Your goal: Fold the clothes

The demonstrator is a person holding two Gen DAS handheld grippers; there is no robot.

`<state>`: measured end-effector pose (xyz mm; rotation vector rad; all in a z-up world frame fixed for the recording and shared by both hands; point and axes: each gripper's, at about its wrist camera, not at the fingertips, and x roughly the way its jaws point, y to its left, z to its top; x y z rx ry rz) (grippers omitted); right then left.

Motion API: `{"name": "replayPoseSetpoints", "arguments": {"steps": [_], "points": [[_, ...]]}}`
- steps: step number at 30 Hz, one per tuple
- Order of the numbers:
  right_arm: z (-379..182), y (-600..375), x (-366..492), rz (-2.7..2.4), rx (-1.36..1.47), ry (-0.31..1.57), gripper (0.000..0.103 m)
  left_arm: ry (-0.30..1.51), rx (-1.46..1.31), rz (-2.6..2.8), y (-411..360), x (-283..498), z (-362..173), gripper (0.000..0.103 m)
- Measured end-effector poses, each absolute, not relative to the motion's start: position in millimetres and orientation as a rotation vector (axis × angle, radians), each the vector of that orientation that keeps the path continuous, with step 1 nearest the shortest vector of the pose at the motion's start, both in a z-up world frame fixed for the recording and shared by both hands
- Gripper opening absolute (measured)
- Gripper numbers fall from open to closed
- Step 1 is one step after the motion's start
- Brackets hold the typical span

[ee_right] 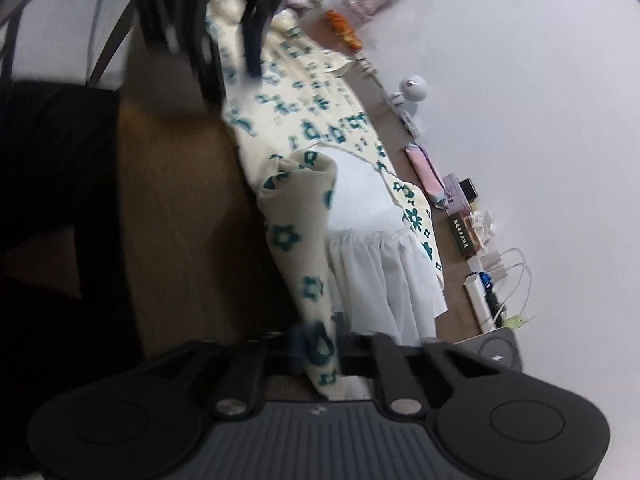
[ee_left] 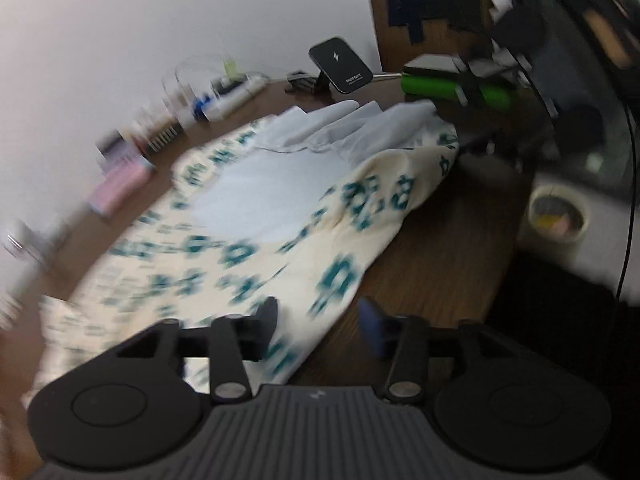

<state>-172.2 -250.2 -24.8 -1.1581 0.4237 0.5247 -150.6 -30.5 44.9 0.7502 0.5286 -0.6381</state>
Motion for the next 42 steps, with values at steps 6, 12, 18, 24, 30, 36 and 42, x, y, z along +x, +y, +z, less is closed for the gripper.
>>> {"name": "replayPoseSetpoints", "arguments": {"steps": [6,12,18,24,30,36,42], "points": [[-15.7,-229.8,-195.8,0.610,-1.197,0.284,0.043,0.551,0.984,-0.451,45.6,-166.2,28.1,0.052],[-27.1,-203.6,-180.2,0.696,-1.268,0.259,0.029,0.505,1.006,-0.447,90.4,-144.2,15.1,0.050],[-16.8,-207.6,-158.2,0.725,-1.076,0.433,0.005,0.596,0.924,-0.562,97.3,-124.5,23.2,0.007],[-9.2,-217.9,-161.8,0.785,-0.959,0.514,0.002,0.707,0.828,-0.628,102.1,-130.3,32.3,0.004],[4.0,-238.4,-176.8,0.827,-0.871,0.586,0.002,0.663,0.875,-0.619,92.5,-186.2,27.5,0.004],[8.3,-238.7,-198.6,0.812,-0.932,0.543,0.010,0.466,1.154,-0.547,79.0,-228.4,-6.0,0.064],[-10.9,-222.4,-211.7,0.740,-1.091,0.341,0.043,0.355,1.268,-0.507,81.4,-230.2,-38.9,0.056]]}}
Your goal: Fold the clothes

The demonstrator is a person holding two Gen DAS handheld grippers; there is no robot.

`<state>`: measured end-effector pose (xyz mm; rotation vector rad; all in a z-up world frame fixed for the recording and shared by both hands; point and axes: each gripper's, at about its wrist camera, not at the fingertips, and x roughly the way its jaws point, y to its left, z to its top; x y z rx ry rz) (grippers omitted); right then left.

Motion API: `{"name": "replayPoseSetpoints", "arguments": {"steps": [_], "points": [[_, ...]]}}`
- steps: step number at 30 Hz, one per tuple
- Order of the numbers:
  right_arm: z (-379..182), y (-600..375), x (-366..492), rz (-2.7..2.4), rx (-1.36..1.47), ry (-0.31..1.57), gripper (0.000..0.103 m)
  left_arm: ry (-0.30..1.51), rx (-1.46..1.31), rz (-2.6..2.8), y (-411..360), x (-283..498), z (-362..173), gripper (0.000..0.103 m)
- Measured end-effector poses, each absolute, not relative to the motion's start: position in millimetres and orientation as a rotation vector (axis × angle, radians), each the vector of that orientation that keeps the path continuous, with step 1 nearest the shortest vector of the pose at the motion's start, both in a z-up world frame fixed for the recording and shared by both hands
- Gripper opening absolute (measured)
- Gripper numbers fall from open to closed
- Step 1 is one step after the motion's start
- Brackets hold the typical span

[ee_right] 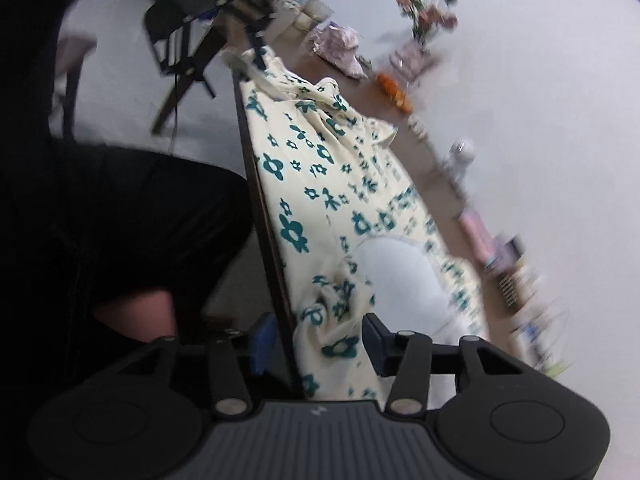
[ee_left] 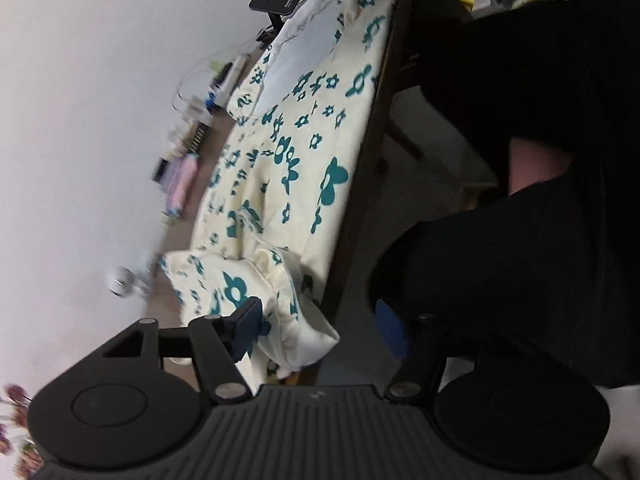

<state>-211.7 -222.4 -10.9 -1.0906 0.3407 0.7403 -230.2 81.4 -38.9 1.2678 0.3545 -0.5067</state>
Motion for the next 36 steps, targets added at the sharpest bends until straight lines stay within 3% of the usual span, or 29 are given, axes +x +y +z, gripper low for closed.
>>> {"name": "replayPoseSetpoints", "arguments": {"steps": [1,4,9,11,16,24,32,33,34,36], "points": [[-16.9,-219.6,-208.2,0.730,-1.116,0.324,0.042,0.353,1.267,-0.503,81.4,-228.4,-39.6,0.035],[-28.0,-216.7,-192.7,0.740,-1.119,0.359,0.023,0.372,1.237,-0.500,82.6,-222.0,-37.1,0.032],[-22.7,-215.6,-191.9,0.739,-1.049,0.406,0.005,0.395,1.223,-0.515,83.7,-225.1,-28.4,0.023],[-18.8,-218.8,-190.0,0.757,-1.020,0.440,0.005,0.406,1.211,-0.528,84.3,-227.9,-19.6,0.010],[5.7,-232.1,-179.5,0.810,-0.925,0.504,0.005,0.480,1.153,-0.600,87.0,-220.5,9.9,0.008],[56.4,-252.3,-116.1,0.925,-0.812,0.615,0.005,0.656,1.077,-0.739,86.3,-153.9,67.1,0.008],[51.4,-245.2,-22.2,0.933,-0.815,0.717,0.009,0.745,1.076,-0.795,70.4,-54.3,48.8,0.011],[46.9,-242.5,-12.0,0.916,-0.823,0.722,0.014,0.737,1.046,-0.782,71.6,-46.2,46.0,0.018],[42.5,-240.2,-6.4,0.897,-0.829,0.713,0.020,0.730,1.010,-0.763,75.9,-42.6,49.1,0.032],[38.2,-239.2,-0.9,0.861,-0.832,0.695,0.040,0.718,0.922,-0.714,90.7,-42.2,62.7,0.050]]}}
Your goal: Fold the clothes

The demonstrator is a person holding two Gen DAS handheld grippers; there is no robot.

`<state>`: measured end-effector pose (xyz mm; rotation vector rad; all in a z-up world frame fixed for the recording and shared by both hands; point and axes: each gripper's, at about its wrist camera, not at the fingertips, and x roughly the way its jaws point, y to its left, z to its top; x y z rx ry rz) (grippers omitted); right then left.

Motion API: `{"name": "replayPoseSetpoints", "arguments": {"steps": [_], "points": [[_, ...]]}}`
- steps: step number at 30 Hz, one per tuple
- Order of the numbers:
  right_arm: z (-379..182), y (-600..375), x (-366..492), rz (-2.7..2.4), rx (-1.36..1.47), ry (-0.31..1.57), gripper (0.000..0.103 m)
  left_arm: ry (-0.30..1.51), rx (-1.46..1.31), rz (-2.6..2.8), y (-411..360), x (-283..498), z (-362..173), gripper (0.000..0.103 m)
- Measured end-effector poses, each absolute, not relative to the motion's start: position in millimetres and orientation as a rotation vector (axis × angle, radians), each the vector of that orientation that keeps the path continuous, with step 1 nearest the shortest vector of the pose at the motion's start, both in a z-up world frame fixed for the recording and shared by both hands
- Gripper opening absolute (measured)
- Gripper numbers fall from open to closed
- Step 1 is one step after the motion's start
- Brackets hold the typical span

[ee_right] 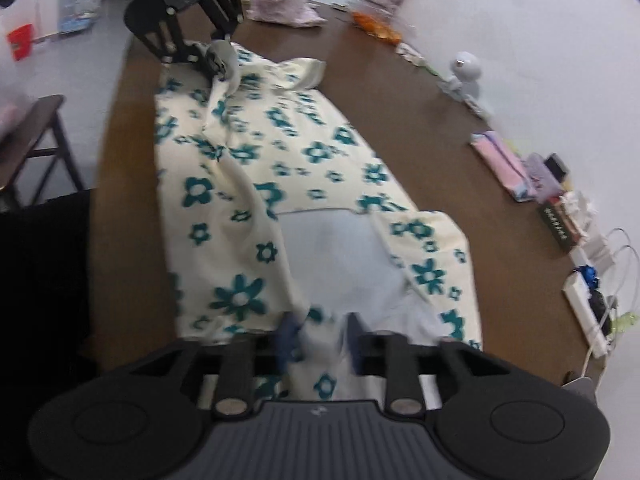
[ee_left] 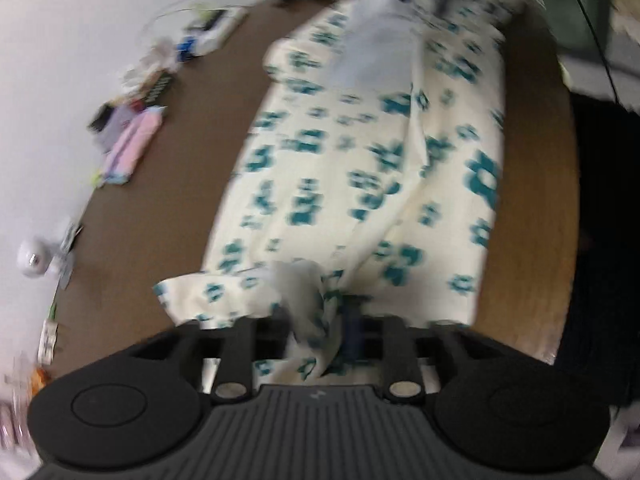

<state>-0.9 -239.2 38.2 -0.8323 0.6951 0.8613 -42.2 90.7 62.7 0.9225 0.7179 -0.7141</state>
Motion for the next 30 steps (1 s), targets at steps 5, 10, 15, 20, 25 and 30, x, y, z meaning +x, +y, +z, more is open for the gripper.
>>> {"name": "replayPoseSetpoints", "arguments": {"steps": [5,10,15,20,25,30], "points": [[68.1,-271.6,-22.6,0.797,-0.749,0.611,0.046,0.698,0.640,-0.577,144.8,-68.1,101.0,0.070],[71.0,-309.7,-59.2,0.820,-0.569,0.711,0.059,0.713,0.518,-0.551,160.6,-98.4,79.6,0.073],[41.4,-304.0,-98.4,0.811,-0.626,0.763,0.060,0.748,0.456,-0.600,151.0,-87.0,53.4,0.073],[23.4,-309.4,-107.3,0.752,-0.617,0.732,0.057,0.791,0.377,-0.657,149.9,-72.9,50.1,0.023],[31.1,-324.2,-80.7,0.782,-0.556,0.832,0.005,0.811,0.427,-0.678,151.1,-78.9,53.5,0.009],[66.7,-339.7,-41.6,0.903,-0.552,0.881,0.004,0.811,0.511,-0.630,148.6,-75.1,49.8,0.009]]}}
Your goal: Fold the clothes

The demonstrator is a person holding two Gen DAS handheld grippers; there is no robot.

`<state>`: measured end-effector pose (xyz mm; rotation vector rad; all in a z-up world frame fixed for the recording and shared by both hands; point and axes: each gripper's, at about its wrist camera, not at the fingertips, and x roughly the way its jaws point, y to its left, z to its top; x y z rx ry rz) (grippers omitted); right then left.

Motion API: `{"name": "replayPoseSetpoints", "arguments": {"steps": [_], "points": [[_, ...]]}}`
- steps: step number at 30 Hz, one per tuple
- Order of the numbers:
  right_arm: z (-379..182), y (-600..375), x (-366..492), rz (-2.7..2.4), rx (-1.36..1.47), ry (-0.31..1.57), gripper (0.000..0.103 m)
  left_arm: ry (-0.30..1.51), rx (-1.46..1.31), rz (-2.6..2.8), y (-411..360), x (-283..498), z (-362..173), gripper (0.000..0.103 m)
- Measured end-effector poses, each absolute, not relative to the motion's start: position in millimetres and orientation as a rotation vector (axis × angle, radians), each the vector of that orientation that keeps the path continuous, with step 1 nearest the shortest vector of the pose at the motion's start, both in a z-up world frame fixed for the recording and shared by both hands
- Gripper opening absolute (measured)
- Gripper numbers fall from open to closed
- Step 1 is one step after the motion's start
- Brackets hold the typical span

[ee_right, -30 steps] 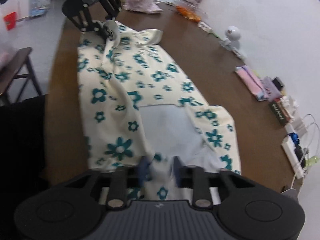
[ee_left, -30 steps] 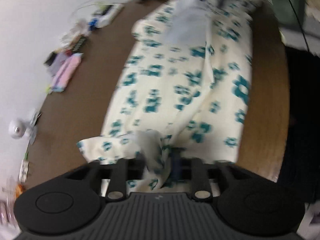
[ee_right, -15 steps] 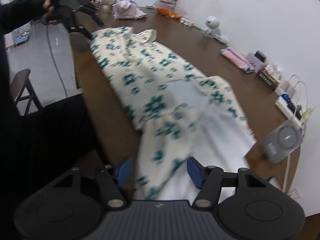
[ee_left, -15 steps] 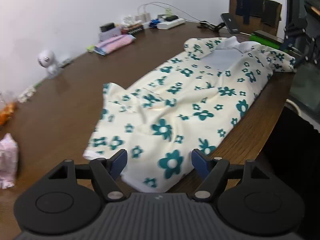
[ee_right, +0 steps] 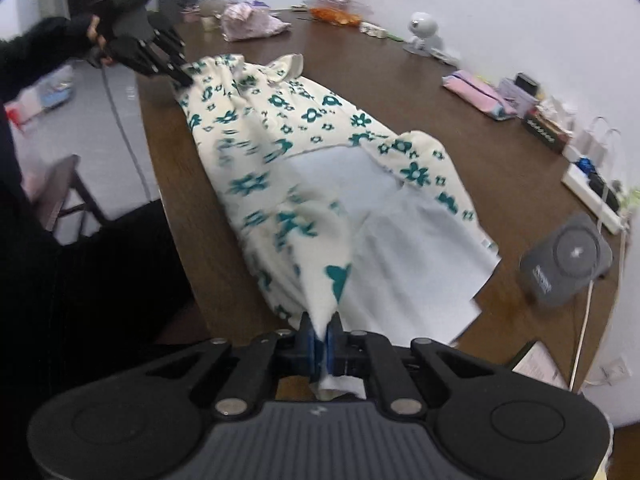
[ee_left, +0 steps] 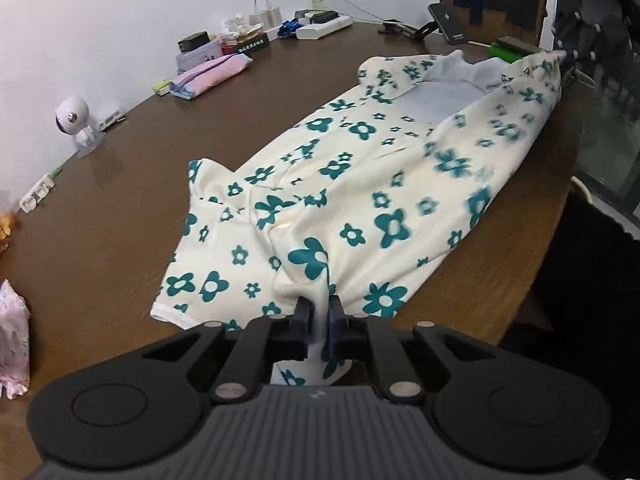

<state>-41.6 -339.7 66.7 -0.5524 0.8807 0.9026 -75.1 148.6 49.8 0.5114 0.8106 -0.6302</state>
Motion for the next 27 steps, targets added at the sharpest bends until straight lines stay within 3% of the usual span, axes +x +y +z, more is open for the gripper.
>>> {"name": "replayPoseSetpoints", "arguments": {"steps": [5,7,9,12,14,17,20,23,24,25,27], "points": [[45.5,-323.1,1.0,0.898,-0.691,0.997,0.011,0.844,0.517,-0.640,144.4,-73.8,44.3,0.011],[42.4,-318.3,-0.3,0.902,-0.759,0.989,0.022,0.850,0.505,-0.624,149.8,-77.5,47.7,0.018],[54.7,-324.9,-4.0,0.872,-0.751,0.932,0.044,0.845,0.481,-0.618,155.6,-82.1,55.0,0.024],[77.4,-330.8,-9.9,0.830,-0.663,0.821,0.043,0.800,0.412,-0.633,158.6,-79.4,65.2,0.038],[87.2,-322.3,-16.8,0.861,-0.574,0.726,0.042,0.786,0.361,-0.670,155.6,-70.4,66.5,0.038],[71.4,-289.3,-25.5,0.995,-0.520,0.679,0.033,0.822,0.394,-0.690,142.2,-59.3,56.2,0.021],[41.9,-270.7,-22.0,1.006,-0.542,0.727,0.030,0.838,0.397,-0.687,141.6,-59.0,47.1,0.019],[24.3,-273.7,-8.3,0.982,-0.531,0.819,0.029,0.821,0.393,-0.677,147.4,-63.9,54.1,0.026],[30.1,-275.9,-8.3,0.995,-0.542,0.802,0.030,0.800,0.399,-0.679,150.3,-65.3,62.2,0.035],[39.5,-278.1,-9.5,1.008,-0.552,0.780,0.032,0.765,0.410,-0.670,153.1,-63.7,71.9,0.052],[62.8,-283.5,-3.2,1.006,-0.555,0.699,0.049,0.700,0.433,-0.640,157.6,-54.3,89.4,0.066]]}}
